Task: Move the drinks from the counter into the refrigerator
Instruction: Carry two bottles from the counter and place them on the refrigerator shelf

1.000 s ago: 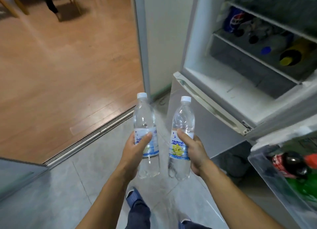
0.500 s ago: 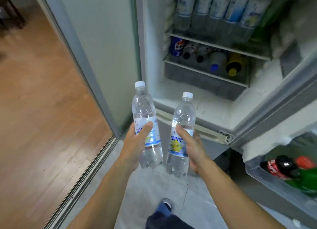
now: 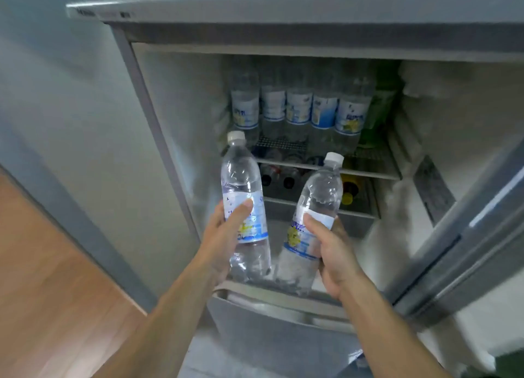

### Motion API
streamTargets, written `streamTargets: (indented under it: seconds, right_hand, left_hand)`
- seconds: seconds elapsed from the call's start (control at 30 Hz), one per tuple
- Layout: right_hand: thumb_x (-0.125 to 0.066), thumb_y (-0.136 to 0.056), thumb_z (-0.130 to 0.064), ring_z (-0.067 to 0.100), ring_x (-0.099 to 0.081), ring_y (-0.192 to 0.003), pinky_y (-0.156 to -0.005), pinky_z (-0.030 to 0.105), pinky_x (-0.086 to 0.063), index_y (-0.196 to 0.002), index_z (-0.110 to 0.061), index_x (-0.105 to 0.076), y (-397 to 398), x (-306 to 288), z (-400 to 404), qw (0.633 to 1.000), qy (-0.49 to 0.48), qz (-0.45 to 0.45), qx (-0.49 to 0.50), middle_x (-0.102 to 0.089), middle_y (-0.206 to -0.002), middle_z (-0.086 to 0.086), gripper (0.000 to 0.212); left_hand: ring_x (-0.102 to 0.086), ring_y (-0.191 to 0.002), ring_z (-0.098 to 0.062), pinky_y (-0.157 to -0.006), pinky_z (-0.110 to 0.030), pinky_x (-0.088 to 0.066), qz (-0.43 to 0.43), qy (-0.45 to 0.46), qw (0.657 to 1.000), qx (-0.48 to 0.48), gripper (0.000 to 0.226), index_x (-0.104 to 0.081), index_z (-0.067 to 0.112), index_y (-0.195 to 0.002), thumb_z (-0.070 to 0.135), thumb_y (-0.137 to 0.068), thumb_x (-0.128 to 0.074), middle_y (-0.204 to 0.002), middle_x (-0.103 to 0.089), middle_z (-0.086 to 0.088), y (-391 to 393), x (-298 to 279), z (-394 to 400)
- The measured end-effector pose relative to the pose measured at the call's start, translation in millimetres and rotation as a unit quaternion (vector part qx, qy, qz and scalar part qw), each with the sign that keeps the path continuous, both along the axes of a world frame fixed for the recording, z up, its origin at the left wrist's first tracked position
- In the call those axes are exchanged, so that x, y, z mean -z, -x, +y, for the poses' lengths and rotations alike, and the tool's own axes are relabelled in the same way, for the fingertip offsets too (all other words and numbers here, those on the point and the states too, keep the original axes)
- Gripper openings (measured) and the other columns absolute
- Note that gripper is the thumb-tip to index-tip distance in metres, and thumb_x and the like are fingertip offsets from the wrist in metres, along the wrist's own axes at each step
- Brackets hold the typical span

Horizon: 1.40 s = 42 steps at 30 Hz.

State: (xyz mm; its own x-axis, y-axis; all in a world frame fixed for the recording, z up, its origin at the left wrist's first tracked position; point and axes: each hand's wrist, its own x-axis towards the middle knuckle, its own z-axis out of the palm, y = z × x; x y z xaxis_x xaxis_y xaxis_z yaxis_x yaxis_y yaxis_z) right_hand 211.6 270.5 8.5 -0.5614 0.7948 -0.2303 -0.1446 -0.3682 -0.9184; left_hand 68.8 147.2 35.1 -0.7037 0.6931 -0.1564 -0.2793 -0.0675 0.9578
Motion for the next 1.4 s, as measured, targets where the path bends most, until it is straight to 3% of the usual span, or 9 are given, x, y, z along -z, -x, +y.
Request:
streamTargets:
  seconds: [0.2,0.3,0.37,0.5,0.63,0.93,1.03,1.17,1.4]
  right_hand:
    - [-0.082,-0.079,-0.020,0.009,-0.074,-0.090,-0.071,0.028,-0.058,-0.119,-0.026,-0.055,44.6,-44.5,48.7,0.989,-0.122,0.002,0.080,-0.074,-0.106,-0.006,0.049]
    - [-0.082,-0.078,-0.015,0.005,-0.072,-0.091,-0.072,0.023,-0.059,-0.113,-0.033,-0.055,66.6,-71.0,71.9,0.976,-0.186,0.019,0.112,-0.073,-0.102,-0.013,0.048]
    - [-0.082,-0.078,-0.014,0.007,-0.071,-0.098,-0.080,0.026,-0.059,-0.118,-0.031,-0.053,82.1,-84.5,86.3,0.967,-0.223,0.024,0.120,-0.071,-0.110,-0.009,0.052]
    - [-0.081,-0.077,-0.020,-0.009,-0.065,-0.087,-0.068,0.012,-0.054,-0.121,-0.031,-0.048,116.3,-99.7,109.2,0.952,-0.266,0.008,0.149,-0.065,-0.106,-0.013,0.057]
    - [-0.079,-0.081,-0.023,-0.010,-0.060,-0.090,-0.063,0.008,-0.049,-0.126,-0.033,-0.044,145.3,-98.2,129.1,0.949,-0.270,-0.006,0.160,-0.061,-0.109,-0.017,0.058]
    - [-0.080,-0.079,-0.020,-0.008,-0.058,-0.106,-0.072,0.005,-0.049,-0.133,-0.032,-0.037,175.0,-86.9,132.5,0.936,-0.320,0.006,0.146,-0.056,-0.127,-0.008,0.070]
    - [-0.080,-0.080,-0.020,-0.006,-0.059,-0.109,-0.081,0.012,-0.052,-0.125,-0.039,-0.041,164.2,-75.8,133.7,0.923,-0.355,-0.048,0.138,-0.058,-0.124,-0.011,0.062]
    - [-0.079,-0.080,-0.037,0.018,-0.060,-0.120,-0.092,0.030,-0.050,-0.132,-0.020,-0.047,155.7,-55.2,131.9,0.884,-0.387,-0.217,0.146,-0.061,-0.133,0.001,0.064]
    - [-0.078,-0.082,-0.029,0.023,-0.056,-0.125,-0.102,0.040,-0.049,-0.137,-0.018,-0.044,170.9,-55.9,137.6,0.896,-0.359,-0.210,0.153,-0.058,-0.136,0.005,0.066]
  left_hand:
    - [-0.072,-0.092,-0.015,-0.079,-0.036,-0.058,0.154,-0.006,0.988,-0.023,0.028,-0.055,0.029,-0.106,0.027,-0.086,-0.075,-0.109,-0.072,-0.004,42.8,-40.7,74.9]
    - [-0.065,-0.112,-0.030,-0.096,-0.051,-0.053,0.227,-0.028,0.973,-0.021,0.042,-0.049,0.022,-0.121,0.020,-0.087,-0.074,-0.125,-0.065,-0.015,63.2,-58.3,110.1]
    - [-0.059,-0.120,-0.024,-0.102,-0.046,-0.050,0.266,-0.032,0.963,-0.029,0.059,-0.044,0.015,-0.135,0.020,-0.085,-0.075,-0.132,-0.059,-0.008,76.9,-65.4,131.7]
    - [-0.060,-0.107,-0.010,-0.085,-0.019,-0.051,0.314,-0.057,0.947,-0.048,0.057,-0.046,0.020,-0.129,0.022,-0.081,-0.076,-0.117,-0.059,0.007,98.5,-73.1,163.9]
    - [-0.058,-0.114,-0.020,-0.097,-0.040,-0.051,0.350,-0.052,0.933,-0.059,0.063,-0.044,0.015,-0.136,0.020,-0.083,-0.076,-0.128,-0.055,-0.009,117.5,-67.2,187.9]
    - [-0.054,-0.122,-0.028,-0.098,-0.044,-0.049,0.408,-0.015,0.902,-0.143,0.077,-0.048,0.007,-0.135,0.035,-0.072,-0.084,-0.132,-0.052,-0.014,125.6,-43.4,187.4]
    - [-0.055,-0.120,-0.033,-0.097,-0.046,-0.048,0.434,-0.007,0.894,-0.114,0.073,-0.047,0.002,-0.133,0.025,-0.074,-0.083,-0.130,-0.053,-0.019,131.9,-31.6,182.6]
    - [-0.058,-0.112,-0.033,-0.092,-0.048,-0.049,0.407,0.008,0.905,-0.127,0.057,-0.052,0.001,-0.121,0.021,-0.076,-0.081,-0.119,-0.058,-0.018,131.6,-22.1,184.0]
    - [-0.060,-0.108,-0.031,-0.089,-0.048,-0.051,0.408,0.028,0.898,-0.160,0.046,-0.055,0.004,-0.116,0.020,-0.080,-0.078,-0.117,-0.059,-0.015,128.0,-19.8,191.8]
